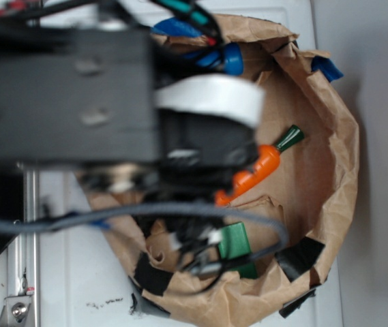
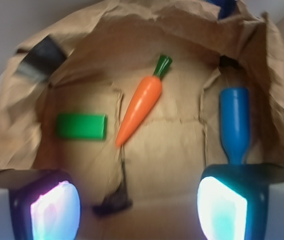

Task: Grab the blue bottle.

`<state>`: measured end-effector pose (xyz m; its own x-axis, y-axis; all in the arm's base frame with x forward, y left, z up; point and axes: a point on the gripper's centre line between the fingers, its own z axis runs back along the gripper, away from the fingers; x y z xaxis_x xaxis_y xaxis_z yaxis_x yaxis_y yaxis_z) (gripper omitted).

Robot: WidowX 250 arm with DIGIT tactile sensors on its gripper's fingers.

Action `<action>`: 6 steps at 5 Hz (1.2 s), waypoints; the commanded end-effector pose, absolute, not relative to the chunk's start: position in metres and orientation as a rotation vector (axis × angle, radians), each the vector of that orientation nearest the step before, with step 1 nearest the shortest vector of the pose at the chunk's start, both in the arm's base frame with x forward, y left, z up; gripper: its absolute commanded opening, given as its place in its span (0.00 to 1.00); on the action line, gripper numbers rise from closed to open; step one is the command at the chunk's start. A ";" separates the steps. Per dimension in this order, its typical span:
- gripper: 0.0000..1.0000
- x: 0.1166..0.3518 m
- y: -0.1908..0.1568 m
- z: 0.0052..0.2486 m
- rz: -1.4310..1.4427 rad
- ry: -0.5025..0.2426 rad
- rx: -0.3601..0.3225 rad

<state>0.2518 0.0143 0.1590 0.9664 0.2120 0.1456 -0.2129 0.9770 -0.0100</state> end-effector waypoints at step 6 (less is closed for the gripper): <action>1.00 0.255 0.108 0.094 0.445 -0.259 0.135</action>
